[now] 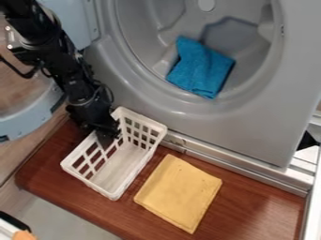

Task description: Move the white basket from the right side to the left side

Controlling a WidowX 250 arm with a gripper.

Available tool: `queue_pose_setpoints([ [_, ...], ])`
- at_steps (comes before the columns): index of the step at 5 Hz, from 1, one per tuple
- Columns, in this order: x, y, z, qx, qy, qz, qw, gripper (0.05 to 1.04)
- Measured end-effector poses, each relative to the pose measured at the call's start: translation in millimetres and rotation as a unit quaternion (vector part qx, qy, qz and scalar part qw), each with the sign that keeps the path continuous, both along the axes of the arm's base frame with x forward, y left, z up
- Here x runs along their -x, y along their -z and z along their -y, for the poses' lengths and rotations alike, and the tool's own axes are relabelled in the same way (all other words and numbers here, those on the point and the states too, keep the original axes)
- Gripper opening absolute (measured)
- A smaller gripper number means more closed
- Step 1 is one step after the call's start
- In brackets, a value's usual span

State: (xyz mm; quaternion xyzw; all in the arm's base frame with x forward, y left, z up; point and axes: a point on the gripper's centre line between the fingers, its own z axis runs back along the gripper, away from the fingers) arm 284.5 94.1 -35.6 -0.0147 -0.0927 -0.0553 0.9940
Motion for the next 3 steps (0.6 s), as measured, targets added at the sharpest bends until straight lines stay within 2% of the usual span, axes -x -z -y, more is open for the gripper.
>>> queue_pose_setpoints([
  [1,-4,-44.3,8,-0.014,-0.003,0.045,0.9989,0.932],
  [2,2,-79.7,13,-0.01,-0.022,0.059,0.9979,1.007],
  [3,8,-82.8,23,0.01,-0.018,0.031,0.9993,1.001],
])
